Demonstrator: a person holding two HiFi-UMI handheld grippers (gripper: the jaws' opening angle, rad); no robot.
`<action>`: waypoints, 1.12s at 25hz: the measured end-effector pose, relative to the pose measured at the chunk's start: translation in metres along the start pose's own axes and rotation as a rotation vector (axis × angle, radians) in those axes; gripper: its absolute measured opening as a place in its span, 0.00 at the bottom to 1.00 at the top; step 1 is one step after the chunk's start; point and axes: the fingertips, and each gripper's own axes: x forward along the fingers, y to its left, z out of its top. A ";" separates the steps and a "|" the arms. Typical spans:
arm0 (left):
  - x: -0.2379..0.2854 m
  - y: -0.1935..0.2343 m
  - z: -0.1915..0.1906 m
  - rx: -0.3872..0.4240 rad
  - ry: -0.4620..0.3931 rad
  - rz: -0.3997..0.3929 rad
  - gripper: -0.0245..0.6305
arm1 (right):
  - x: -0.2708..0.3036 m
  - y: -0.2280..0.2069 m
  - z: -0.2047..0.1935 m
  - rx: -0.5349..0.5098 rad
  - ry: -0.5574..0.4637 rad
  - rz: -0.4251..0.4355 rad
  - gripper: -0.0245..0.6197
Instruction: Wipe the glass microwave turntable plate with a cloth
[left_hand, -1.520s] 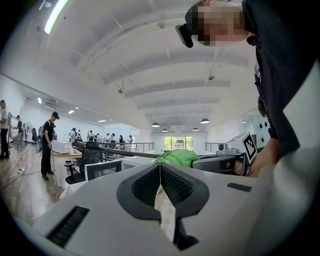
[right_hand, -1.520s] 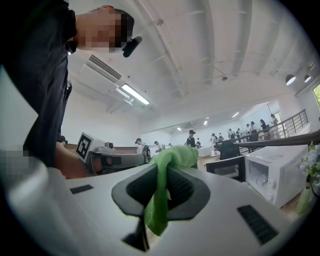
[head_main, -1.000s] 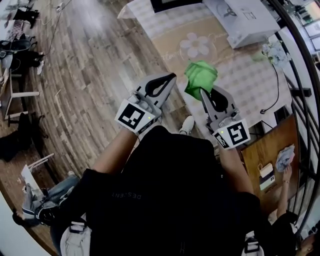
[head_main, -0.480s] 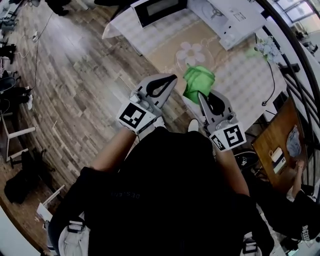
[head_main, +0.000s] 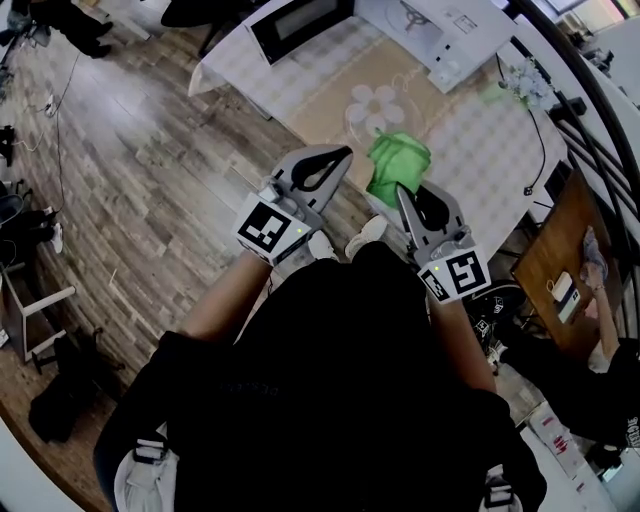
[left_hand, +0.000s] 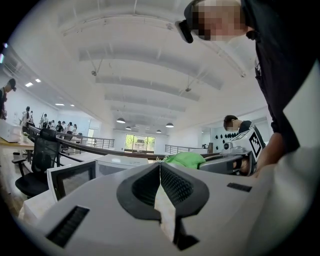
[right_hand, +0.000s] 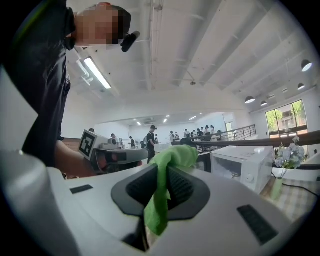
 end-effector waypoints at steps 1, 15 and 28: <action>0.004 0.002 -0.001 0.000 -0.005 -0.004 0.07 | 0.001 -0.004 -0.001 0.001 0.001 -0.003 0.12; 0.096 0.035 0.003 0.004 0.032 -0.008 0.07 | 0.016 -0.106 0.007 0.025 -0.035 -0.023 0.12; 0.162 0.082 -0.006 0.018 0.071 -0.123 0.07 | 0.051 -0.169 0.003 0.072 -0.027 -0.144 0.12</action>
